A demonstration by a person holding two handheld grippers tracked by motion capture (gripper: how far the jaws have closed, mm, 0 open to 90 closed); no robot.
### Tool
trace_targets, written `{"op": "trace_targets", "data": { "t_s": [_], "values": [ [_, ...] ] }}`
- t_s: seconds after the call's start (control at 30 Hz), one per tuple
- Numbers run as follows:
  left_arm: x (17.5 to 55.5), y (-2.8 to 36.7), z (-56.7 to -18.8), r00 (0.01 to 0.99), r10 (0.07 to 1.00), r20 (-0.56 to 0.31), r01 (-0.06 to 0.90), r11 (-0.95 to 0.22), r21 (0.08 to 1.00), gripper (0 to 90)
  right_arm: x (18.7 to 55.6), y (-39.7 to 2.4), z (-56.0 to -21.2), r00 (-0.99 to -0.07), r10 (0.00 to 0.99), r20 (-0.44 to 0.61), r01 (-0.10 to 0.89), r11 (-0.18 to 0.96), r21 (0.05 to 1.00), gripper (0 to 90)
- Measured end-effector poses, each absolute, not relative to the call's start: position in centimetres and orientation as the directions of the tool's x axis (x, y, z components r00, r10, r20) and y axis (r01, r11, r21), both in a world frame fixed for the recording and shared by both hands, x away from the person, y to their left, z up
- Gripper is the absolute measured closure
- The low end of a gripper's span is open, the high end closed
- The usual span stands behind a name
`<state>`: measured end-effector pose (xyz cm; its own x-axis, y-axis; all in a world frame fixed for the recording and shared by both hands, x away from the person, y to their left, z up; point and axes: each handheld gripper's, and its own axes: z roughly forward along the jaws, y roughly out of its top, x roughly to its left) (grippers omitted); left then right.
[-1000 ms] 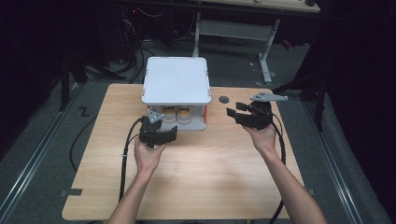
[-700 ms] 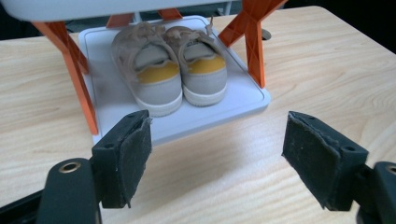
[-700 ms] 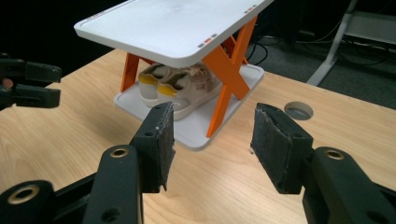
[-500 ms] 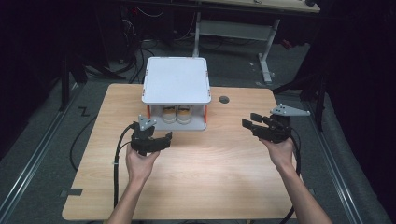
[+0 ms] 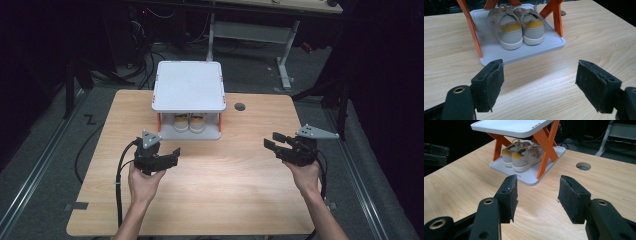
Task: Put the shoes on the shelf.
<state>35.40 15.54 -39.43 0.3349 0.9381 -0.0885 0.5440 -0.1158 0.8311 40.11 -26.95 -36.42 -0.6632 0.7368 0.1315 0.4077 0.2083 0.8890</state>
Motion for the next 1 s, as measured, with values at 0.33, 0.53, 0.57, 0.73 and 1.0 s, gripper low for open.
{"op": "trace_targets", "data": {
  "t_s": [0.33, 0.53, 0.57, 0.73, 1.0],
  "values": [
    [33.8, 16.2, -39.9, 0.316, 0.945, -0.09, 0.54, -0.101, 0.835, 22.9, 37.9, -27.8, -37.4, -0.658, 0.747, 0.095, 0.382, 0.223, 0.897, 51.5],
    [33.1, 16.6, -40.7, 0.31, 0.947, -0.083, 0.552, -0.108, 0.827, 22.9, 37.2, -28.4, -38.6, -0.652, 0.751, 0.105, 0.396, 0.22, 0.891, 51.5],
    [33.1, 16.7, -40.9, 0.312, 0.947, -0.079, 0.555, -0.114, 0.824, 22.9, 37.1, -28.5, -38.9, -0.65, 0.752, 0.108, 0.4, 0.218, 0.89, 51.6],
    [32.9, 17.1, -41.9, 0.299, 0.951, -0.078, 0.579, -0.116, 0.807, 22.8, 36.8, -29.3, -40.2, -0.633, 0.763, 0.135, 0.428, 0.199, 0.882, 51.8],
    [32.5, 18.3, -43.1, 0.27, 0.956, -0.116, 0.599, -0.072, 0.797, 22.8, 36.7, -30.5, -41.7, -0.603, 0.782, 0.16, 0.459, 0.176, 0.871, 52.0]
  ]
}}
